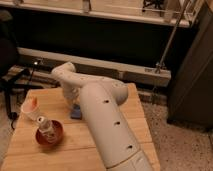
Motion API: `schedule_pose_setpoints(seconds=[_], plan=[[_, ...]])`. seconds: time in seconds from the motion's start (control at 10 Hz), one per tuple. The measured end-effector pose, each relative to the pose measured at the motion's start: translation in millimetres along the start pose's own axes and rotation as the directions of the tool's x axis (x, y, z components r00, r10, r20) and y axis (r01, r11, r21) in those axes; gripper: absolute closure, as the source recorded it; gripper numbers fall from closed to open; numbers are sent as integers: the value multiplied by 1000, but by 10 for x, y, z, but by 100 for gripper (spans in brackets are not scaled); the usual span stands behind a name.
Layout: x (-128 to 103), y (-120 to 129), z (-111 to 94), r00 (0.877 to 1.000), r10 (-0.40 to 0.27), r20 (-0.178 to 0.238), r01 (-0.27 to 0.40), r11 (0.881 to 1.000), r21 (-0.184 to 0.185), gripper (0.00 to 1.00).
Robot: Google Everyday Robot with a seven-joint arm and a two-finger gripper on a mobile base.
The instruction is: Wipe the white sponge on the table
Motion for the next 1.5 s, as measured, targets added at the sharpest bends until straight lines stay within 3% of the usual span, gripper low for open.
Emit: schedule_pose_setpoints(seconds=[0.4,0.7,1.0,1.5], plan=[[-355,-473,149,989,-148,22,149,989,-21,77],[-391,-848,-10,975,-220,-9,221,975,9,77],[-319,-1039,-147,970,-242,-36,243,970,24,77],[80,-1263,-207,971,-228,-76,230,973,14,77]])
